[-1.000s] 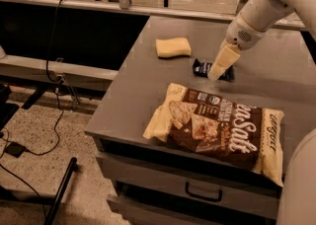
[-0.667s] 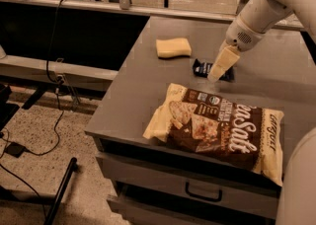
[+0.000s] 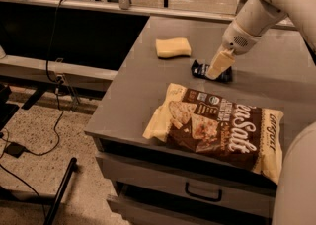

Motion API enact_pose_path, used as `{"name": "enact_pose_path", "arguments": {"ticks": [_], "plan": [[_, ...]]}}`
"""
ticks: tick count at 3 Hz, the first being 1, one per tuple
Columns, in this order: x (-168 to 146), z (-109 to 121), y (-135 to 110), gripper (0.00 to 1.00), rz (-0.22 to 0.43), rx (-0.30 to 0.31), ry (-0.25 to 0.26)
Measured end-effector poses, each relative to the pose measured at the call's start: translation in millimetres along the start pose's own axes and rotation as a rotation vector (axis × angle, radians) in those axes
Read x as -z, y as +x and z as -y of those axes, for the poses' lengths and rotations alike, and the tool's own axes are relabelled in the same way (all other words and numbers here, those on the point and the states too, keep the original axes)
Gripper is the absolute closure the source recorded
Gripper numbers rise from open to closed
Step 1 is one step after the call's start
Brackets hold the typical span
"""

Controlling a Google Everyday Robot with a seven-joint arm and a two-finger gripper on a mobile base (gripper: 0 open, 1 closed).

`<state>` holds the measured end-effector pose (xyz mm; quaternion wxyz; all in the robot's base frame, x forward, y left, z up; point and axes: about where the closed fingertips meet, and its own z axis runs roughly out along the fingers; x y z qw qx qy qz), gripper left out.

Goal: Pick rxbar blueberry

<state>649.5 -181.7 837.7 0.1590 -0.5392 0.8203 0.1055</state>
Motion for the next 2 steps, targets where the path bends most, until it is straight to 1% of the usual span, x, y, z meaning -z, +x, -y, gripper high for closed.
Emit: {"name": "enact_pose_path", "arguments": {"ticks": [1,2], "plan": [[-3.7,-2.1,-1.7,1.0,-0.004,0.008,-0.013],[-3.3,-2.1,-1.8,1.0,-0.004,0.008,-0.013]]}}
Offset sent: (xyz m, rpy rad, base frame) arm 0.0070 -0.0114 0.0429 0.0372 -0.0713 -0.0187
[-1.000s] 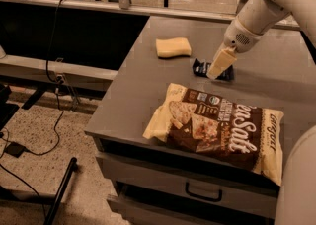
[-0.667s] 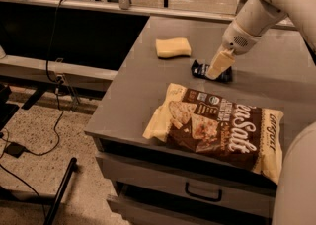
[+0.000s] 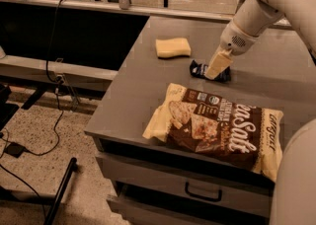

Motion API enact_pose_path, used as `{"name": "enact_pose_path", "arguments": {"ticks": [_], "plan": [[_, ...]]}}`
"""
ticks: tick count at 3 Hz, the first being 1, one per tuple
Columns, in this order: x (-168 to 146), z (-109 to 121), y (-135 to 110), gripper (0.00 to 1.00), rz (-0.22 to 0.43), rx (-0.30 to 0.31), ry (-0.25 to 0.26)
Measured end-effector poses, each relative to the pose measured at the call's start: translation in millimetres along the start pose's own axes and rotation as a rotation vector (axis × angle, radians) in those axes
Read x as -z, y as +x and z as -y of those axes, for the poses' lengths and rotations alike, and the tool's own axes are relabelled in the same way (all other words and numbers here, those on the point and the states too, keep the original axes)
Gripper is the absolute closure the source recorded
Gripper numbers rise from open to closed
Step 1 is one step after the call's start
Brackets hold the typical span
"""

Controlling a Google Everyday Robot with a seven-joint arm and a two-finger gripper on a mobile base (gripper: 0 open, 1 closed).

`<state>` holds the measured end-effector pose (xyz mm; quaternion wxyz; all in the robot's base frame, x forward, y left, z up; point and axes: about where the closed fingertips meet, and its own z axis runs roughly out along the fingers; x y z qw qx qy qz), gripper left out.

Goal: Pick rxbar blueberry

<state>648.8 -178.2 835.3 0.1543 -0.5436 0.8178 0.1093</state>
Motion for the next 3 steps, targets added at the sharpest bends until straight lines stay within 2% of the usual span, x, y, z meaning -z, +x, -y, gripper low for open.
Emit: {"name": "enact_pose_path", "arguments": {"ticks": [1,2,3], "plan": [[26.0,10.6,-5.9,1.0,0.028,0.01,0.045],[84.9,38.7,-6.1,1.0,0.115,-0.009,0.132],[77.1,40.3,-7.6,1.0,0.111,-0.008,0.129]]}}
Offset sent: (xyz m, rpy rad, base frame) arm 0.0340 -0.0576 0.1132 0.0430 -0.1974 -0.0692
